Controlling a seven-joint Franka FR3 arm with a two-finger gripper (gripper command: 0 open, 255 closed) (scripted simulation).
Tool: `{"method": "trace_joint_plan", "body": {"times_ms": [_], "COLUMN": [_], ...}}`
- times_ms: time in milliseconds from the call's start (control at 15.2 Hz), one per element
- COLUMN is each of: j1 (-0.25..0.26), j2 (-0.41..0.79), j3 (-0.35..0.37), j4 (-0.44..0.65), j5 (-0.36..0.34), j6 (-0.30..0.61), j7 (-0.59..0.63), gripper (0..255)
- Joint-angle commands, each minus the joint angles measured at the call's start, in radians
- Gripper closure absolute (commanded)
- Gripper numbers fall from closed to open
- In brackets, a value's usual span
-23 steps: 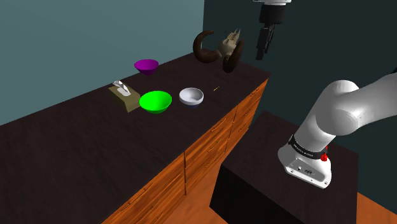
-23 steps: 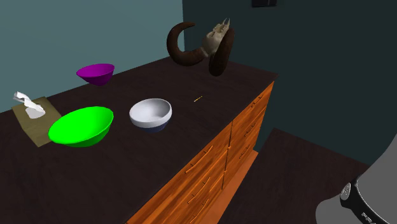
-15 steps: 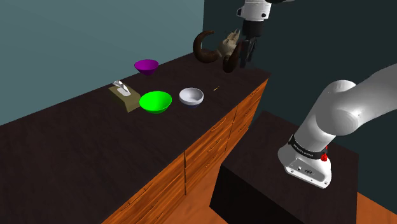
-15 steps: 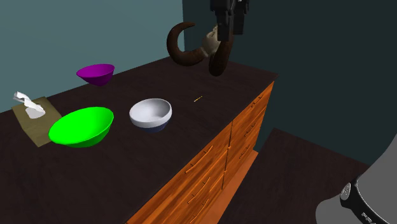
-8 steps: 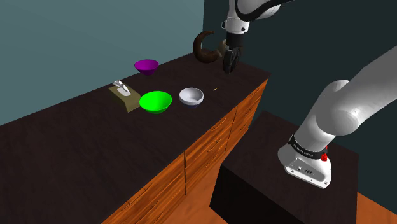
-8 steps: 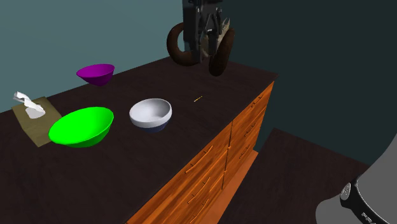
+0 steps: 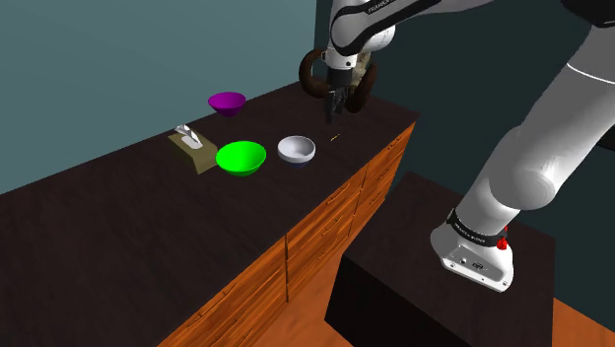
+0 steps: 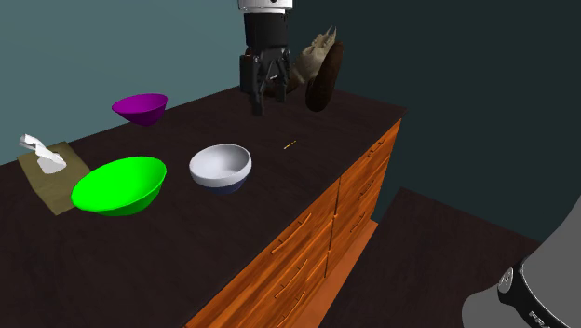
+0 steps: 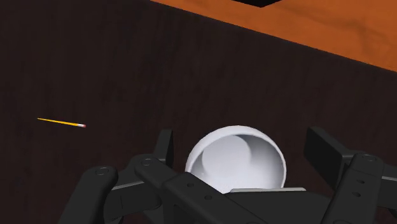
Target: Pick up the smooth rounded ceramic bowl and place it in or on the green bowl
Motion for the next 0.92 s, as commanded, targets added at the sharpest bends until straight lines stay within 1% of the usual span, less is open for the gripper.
{"method": "trace_joint_plan", "body": {"times_ms": [0, 330, 660, 726, 858], "j1": [0.003, -0.005, -0.021, -0.023, -0.022], "j2": [0.08, 0.275, 0.473, 0.487, 0.501], "j3": [0.002, 0.004, 0.016, 0.018, 0.02], "j4": [0.039, 0.179, 0.355, 0.369, 0.361], "j5": [0.017, 0.057, 0.089, 0.091, 0.094], "j6": [0.041, 0.095, 0.116, 0.116, 0.138], "j7": [-0.013, -0.059, -0.094, -0.096, -0.098], "gripper": [0, 0, 0, 0, 0]}}
